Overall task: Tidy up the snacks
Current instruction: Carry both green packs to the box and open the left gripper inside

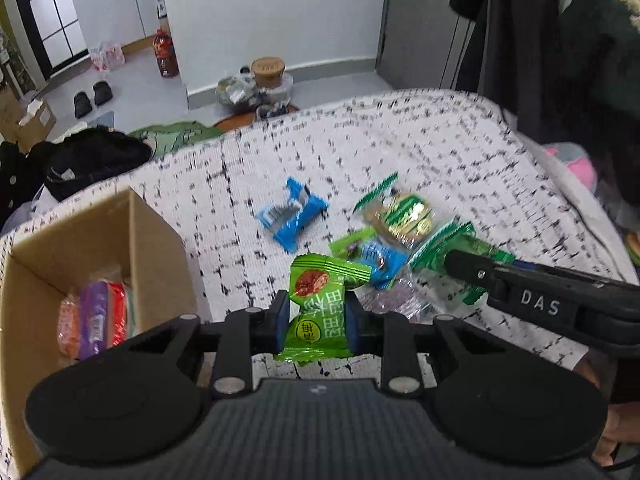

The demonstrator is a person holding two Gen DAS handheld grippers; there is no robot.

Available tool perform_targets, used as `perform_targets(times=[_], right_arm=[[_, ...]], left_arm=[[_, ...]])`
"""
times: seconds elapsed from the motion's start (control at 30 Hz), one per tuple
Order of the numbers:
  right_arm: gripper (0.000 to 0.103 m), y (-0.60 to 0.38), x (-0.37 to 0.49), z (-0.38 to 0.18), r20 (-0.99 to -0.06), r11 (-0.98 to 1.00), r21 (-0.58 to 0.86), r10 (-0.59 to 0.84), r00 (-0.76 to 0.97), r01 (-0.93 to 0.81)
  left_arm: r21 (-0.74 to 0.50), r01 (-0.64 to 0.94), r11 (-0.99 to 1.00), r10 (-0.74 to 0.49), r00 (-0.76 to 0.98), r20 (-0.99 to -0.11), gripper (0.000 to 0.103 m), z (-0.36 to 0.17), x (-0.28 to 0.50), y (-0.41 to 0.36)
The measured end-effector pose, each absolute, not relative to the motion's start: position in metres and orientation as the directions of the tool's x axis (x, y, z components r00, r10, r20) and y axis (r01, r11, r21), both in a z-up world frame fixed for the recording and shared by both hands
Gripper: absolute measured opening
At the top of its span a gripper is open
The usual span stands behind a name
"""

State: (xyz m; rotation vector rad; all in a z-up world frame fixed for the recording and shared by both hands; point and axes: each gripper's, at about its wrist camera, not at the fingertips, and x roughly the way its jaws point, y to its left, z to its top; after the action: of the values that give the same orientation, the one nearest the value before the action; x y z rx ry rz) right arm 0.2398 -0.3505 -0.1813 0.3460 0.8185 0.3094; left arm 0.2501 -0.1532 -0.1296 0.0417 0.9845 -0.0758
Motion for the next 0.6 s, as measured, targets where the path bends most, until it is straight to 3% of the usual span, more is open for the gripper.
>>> perform_targets(times=[0.6], right_arm=[[0.032,-0.306,0.212,-0.143,-0.565,0.895,0.393,0.418,0.711,-0.213]], left_arm=[[-0.091,0.016,0.996,-0.080,0.637,-0.767,0.027,-0.091,0.222,-0.084]])
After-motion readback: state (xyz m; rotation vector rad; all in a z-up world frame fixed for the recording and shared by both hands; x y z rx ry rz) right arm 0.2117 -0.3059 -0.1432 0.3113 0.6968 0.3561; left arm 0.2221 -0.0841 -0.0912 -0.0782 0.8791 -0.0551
